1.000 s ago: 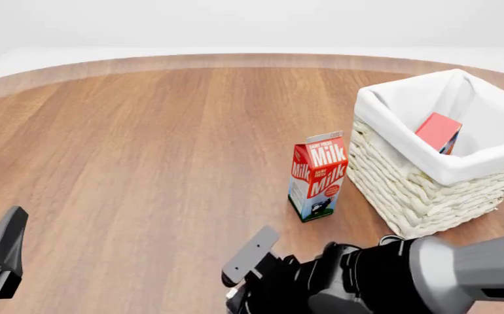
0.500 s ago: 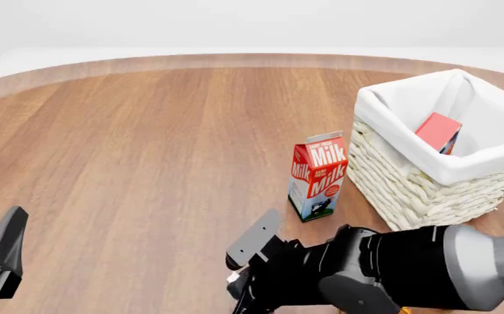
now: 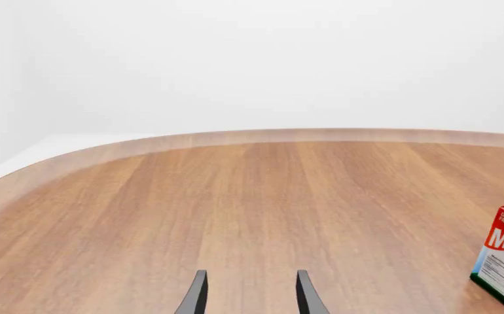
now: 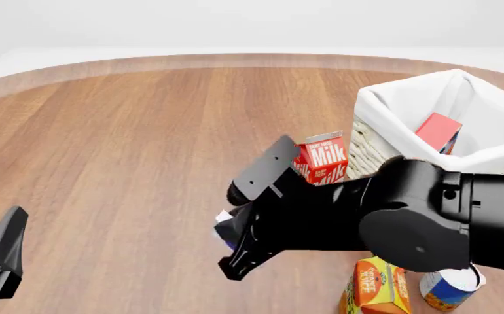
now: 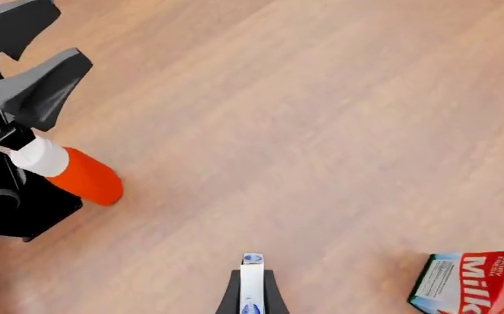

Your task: Pick up the cream cheese box and the butter, and put them in the basket.

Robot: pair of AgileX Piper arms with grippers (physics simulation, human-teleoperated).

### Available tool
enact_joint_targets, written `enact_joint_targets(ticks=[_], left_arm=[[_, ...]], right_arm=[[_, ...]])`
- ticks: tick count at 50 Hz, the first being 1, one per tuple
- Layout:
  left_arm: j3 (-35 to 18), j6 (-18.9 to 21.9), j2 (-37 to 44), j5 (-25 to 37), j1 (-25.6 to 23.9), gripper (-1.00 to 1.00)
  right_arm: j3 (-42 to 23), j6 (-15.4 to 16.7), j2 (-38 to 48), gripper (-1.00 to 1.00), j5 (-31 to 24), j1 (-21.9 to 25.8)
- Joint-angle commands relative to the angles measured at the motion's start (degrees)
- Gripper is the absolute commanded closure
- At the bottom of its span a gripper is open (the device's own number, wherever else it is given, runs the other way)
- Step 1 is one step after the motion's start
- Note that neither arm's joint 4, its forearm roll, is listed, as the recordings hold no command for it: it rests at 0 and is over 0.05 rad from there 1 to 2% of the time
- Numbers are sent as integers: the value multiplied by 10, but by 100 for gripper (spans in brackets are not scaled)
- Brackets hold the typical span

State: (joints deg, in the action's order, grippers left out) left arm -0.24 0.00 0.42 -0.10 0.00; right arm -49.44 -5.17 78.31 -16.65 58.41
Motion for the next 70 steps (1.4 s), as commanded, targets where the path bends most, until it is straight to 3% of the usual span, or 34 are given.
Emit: enact_joint_targets(ticks=[1, 13, 34, 53, 70], left_arm=[[0, 0, 0, 0, 0, -100], [0, 0, 0, 0, 0, -100], [0, 0, 0, 0, 0, -100], [0, 0, 0, 0, 0, -100], [0, 0, 0, 0, 0, -100]], right_arm=[[-48, 27, -87, 100, -50, -32], [-101, 42, -171, 100, -98, -78], [-177, 54, -282, 100, -179, -248], [-195, 25, -310, 100, -179, -387], [-137, 17, -275, 100, -106, -491]])
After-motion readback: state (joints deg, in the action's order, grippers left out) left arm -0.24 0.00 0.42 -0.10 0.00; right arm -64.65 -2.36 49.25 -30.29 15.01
